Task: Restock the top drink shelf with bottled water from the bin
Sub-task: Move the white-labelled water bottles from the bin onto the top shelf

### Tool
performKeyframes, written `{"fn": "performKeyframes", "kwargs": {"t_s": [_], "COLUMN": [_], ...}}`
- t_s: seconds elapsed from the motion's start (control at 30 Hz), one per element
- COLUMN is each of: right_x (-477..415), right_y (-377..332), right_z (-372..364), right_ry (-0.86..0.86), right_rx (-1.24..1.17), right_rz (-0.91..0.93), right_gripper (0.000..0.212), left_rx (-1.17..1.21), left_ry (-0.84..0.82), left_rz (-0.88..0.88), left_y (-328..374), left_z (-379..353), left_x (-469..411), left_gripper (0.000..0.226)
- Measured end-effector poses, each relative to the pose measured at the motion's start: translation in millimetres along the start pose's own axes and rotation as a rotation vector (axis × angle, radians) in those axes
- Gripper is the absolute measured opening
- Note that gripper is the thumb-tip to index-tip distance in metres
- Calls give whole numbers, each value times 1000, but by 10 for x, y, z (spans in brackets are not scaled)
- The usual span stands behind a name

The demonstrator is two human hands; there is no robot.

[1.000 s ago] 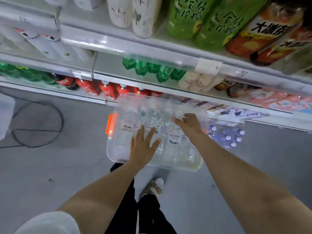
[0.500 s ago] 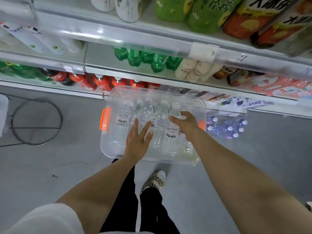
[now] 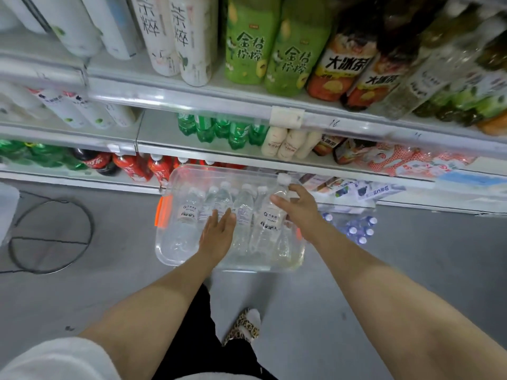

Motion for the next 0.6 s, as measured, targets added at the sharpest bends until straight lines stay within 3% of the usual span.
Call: {"fn": "performKeyframes", "kwargs": {"t_s": [0.27,0.4,0.6], "right_x": [703,1215,2019], "right_y": [-1250,-2014,-3218], "right_z": [428,634,906], "right_ry": [6,6,39], "right_rx": [15,32,-12], "right_rz": [279,459,714], "right_gripper": [31,57,46], "left_rx": [286,404,459], "left_ry": [118,225,293], "left_rz": [-278,-424,-672], "left_y": [1250,1965,2833], "left_z": [457,835,1422], "left_x": [787,1321,2164], "left_gripper": [66,62,73]}}
Point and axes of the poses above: each hand's wrist, its own x-axis away from the middle knuckle, its own z-axis out of the back of the hand, y = z × x, the point moved 5 cm from there along -x, towards the middle knuckle, and after that the axes turned 1 degree about -x, right-handed, at the moved point
